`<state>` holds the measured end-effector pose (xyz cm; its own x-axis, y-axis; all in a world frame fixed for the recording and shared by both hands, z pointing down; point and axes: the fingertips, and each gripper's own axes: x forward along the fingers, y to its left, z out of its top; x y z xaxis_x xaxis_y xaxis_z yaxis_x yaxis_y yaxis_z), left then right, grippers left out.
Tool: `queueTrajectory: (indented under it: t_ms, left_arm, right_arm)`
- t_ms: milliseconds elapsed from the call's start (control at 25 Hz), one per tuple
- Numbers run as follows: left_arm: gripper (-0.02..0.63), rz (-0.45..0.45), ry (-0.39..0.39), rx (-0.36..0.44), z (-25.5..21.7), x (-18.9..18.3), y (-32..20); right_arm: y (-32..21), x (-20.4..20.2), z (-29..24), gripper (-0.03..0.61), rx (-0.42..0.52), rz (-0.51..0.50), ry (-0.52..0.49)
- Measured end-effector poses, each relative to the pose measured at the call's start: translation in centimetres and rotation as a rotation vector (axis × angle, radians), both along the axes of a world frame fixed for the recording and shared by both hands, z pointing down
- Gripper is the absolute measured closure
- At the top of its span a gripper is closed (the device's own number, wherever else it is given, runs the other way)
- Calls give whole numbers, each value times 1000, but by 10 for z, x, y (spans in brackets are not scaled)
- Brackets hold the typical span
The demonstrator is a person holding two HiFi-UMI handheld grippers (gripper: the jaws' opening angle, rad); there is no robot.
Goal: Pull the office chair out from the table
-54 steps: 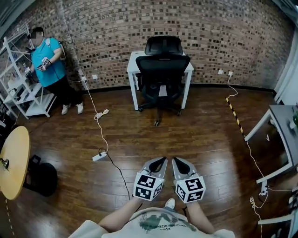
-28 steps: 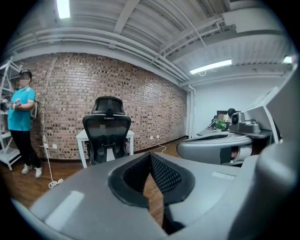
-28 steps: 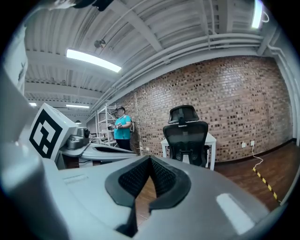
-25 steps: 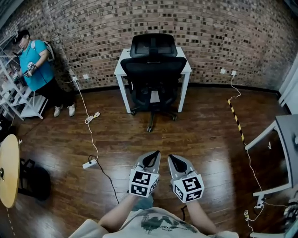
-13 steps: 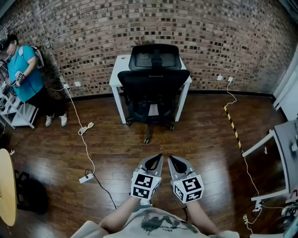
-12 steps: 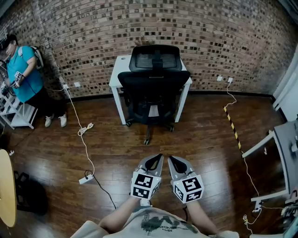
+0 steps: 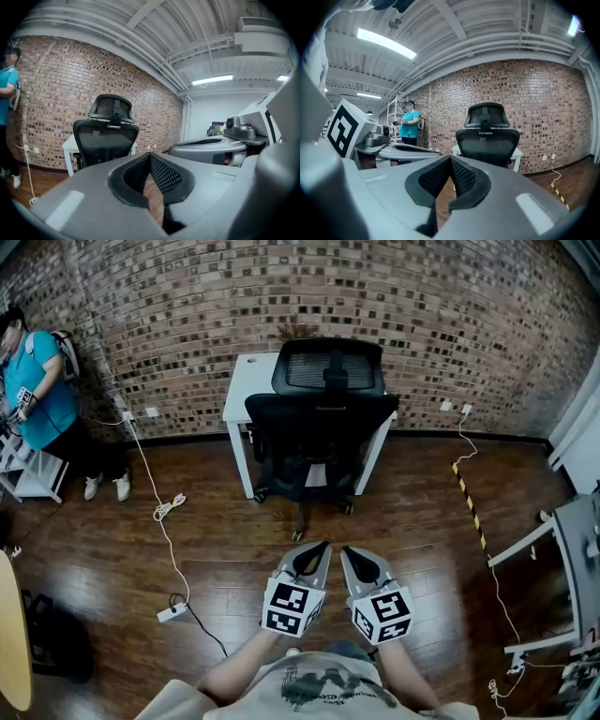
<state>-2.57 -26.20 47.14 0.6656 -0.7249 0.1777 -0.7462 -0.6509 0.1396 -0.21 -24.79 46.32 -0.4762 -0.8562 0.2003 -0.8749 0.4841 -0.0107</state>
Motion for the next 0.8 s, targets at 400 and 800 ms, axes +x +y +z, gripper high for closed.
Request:
queueTrajectory:
  t_ms: [400,800]
  left_arm:
    - [601,-23,-18,19,-2,0,-74]
    - [601,-95,-19,24,-21,23,-189]
  right_arm:
    - [-77,3,-9,578,62,-34,-21]
    - [-193,22,-28,578,98,-126,-52]
